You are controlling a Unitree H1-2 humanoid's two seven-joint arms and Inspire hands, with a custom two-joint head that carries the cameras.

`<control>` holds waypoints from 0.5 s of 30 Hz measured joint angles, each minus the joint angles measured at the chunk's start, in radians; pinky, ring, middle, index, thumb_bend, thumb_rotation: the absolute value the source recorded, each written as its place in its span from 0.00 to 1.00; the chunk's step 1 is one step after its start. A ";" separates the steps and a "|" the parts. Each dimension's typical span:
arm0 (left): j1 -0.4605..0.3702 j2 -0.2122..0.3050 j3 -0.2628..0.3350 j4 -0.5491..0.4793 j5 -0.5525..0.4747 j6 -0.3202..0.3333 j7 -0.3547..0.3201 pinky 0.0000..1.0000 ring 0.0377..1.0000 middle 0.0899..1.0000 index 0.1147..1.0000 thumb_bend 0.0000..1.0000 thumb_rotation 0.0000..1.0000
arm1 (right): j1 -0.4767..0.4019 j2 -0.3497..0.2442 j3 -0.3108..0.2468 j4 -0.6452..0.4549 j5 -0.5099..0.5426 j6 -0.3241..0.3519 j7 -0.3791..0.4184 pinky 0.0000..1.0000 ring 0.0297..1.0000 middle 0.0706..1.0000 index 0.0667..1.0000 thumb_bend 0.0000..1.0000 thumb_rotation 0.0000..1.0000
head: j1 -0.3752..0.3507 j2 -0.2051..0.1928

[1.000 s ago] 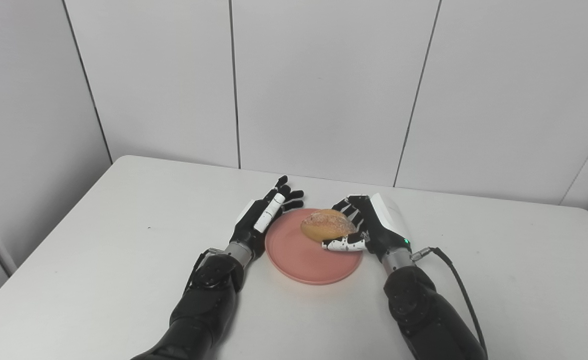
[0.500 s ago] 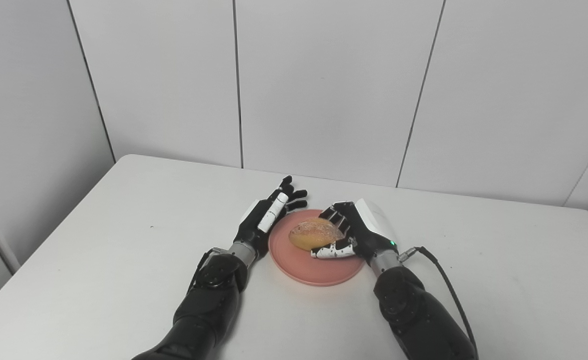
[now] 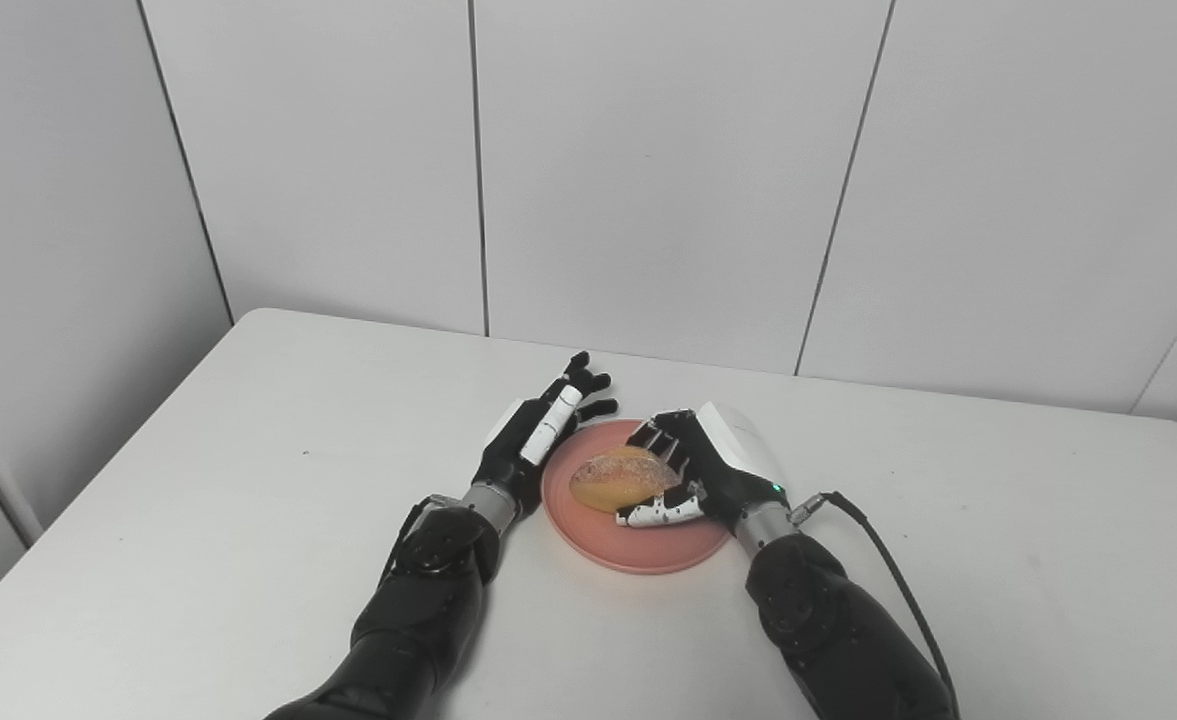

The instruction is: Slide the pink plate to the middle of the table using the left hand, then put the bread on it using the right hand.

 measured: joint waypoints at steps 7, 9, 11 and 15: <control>0.000 -0.001 0.005 0.001 -0.005 0.000 -0.004 0.81 0.87 0.92 1.00 0.81 0.81 | 0.002 0.000 0.000 -0.004 -0.026 -0.018 -0.050 0.51 0.56 0.61 0.55 0.78 0.19 | -0.009 0.000; 0.000 -0.001 0.006 0.000 -0.005 0.000 -0.004 0.81 0.86 0.92 1.00 0.81 0.81 | 0.004 -0.001 0.000 -0.016 -0.036 -0.019 -0.053 0.61 0.64 0.66 0.63 0.91 0.23 | -0.014 0.000; 0.000 -0.001 0.005 0.000 -0.004 0.000 -0.004 0.81 0.86 0.92 1.00 0.81 0.82 | 0.007 -0.002 -0.001 -0.034 -0.042 -0.019 -0.058 0.72 0.71 0.71 0.69 0.94 0.24 | -0.015 0.000; 0.000 -0.001 0.006 0.000 -0.005 0.000 -0.004 0.82 0.86 0.92 1.00 0.82 0.81 | 0.010 -0.003 -0.002 -0.056 -0.055 -0.019 -0.074 0.80 0.77 0.77 0.76 0.96 0.26 | -0.023 0.002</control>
